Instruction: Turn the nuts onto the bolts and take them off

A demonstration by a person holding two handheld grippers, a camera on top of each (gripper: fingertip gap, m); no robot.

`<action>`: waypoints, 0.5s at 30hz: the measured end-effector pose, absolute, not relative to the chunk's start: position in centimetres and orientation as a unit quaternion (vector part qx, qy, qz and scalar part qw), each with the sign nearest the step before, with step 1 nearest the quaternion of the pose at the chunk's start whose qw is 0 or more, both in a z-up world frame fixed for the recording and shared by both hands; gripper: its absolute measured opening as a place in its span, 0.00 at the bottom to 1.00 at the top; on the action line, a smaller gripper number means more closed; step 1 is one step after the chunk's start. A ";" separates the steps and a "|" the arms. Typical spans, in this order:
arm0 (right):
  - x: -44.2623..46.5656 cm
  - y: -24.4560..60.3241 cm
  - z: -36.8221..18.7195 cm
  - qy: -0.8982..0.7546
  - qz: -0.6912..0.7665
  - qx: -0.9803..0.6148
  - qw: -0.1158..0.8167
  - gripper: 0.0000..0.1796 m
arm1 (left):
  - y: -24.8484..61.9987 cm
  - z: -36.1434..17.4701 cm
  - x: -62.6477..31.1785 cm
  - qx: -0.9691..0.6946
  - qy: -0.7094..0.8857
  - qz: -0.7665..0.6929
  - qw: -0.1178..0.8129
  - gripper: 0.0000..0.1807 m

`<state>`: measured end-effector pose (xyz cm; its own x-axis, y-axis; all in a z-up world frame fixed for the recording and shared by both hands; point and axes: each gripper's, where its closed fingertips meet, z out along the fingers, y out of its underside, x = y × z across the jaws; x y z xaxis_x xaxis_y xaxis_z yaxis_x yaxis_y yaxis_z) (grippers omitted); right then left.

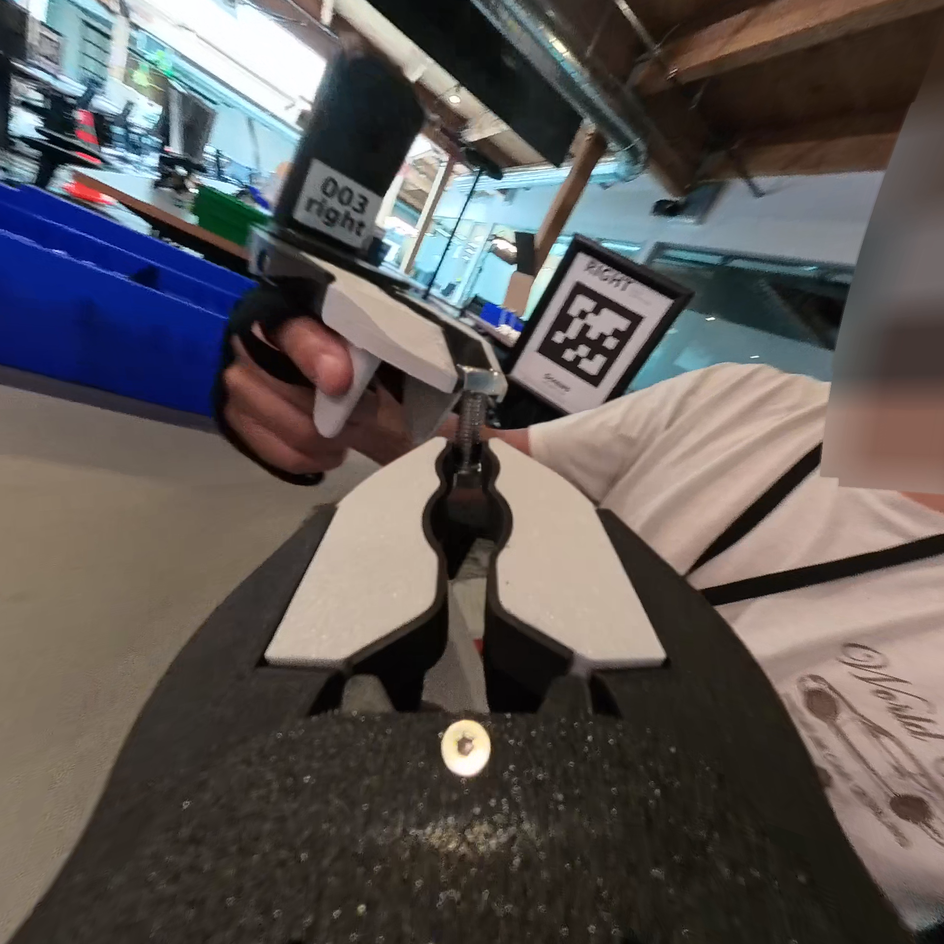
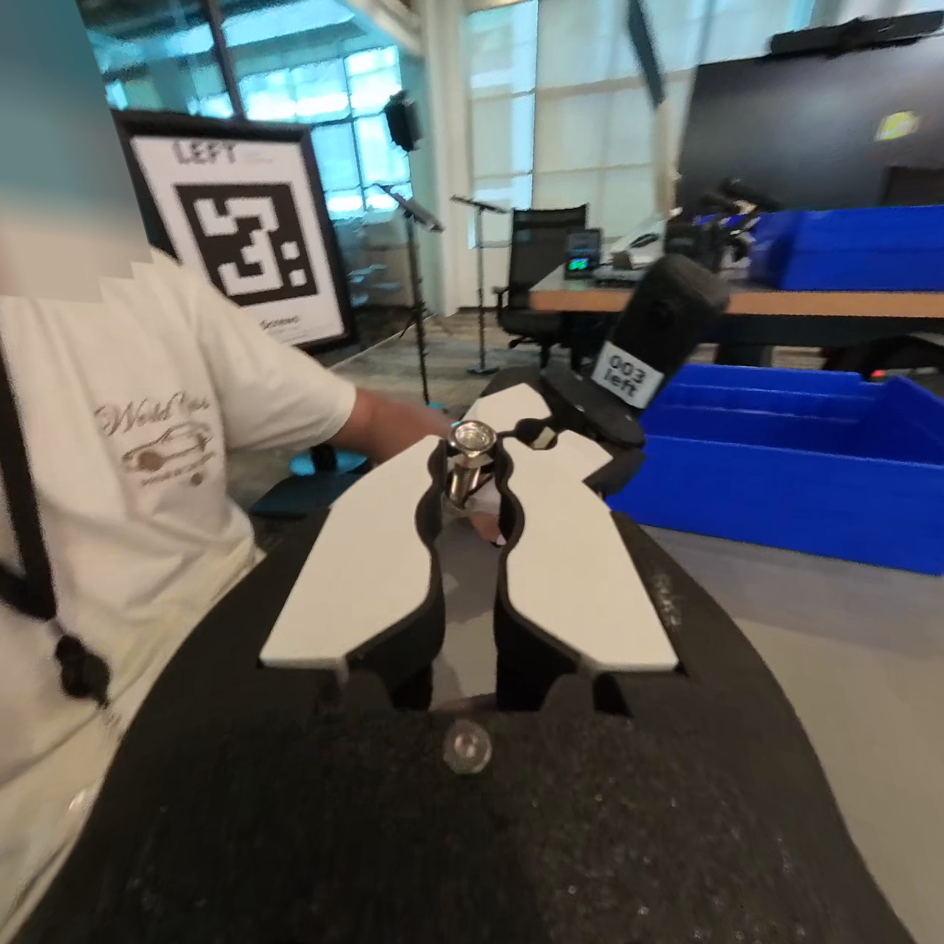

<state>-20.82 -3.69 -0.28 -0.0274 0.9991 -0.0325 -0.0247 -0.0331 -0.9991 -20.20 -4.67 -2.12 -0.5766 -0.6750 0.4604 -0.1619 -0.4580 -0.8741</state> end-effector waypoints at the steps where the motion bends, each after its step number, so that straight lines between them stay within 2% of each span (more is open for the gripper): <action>1: -21.0 -4.1 -0.2 -0.517 0.519 -0.487 0.476 0.10 | -5.0 -2.0 -20.4 -0.416 0.491 -0.749 0.157 0.05; 8: -21.4 -5.7 -0.8 -0.653 0.450 -0.491 0.360 0.09 | -6.7 -2.1 -21.2 -0.386 0.509 -0.762 0.104 0.05; 13: -20.4 -5.4 -2.3 -0.694 0.360 -0.554 0.286 0.10 | -6.5 -3.4 -20.5 -0.413 0.528 -0.732 0.121 0.05; 15: -20.2 -5.0 -2.6 -0.684 0.343 -0.575 0.291 0.10 | -6.1 -3.7 -20.2 -0.426 0.534 -0.716 0.140 0.05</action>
<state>-20.21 -4.98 -2.56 -0.1702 0.9854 0.0031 0.5863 0.1038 -0.8034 -20.17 -6.11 -3.69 -0.5979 -0.6561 0.4604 -0.2544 -0.3894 -0.8853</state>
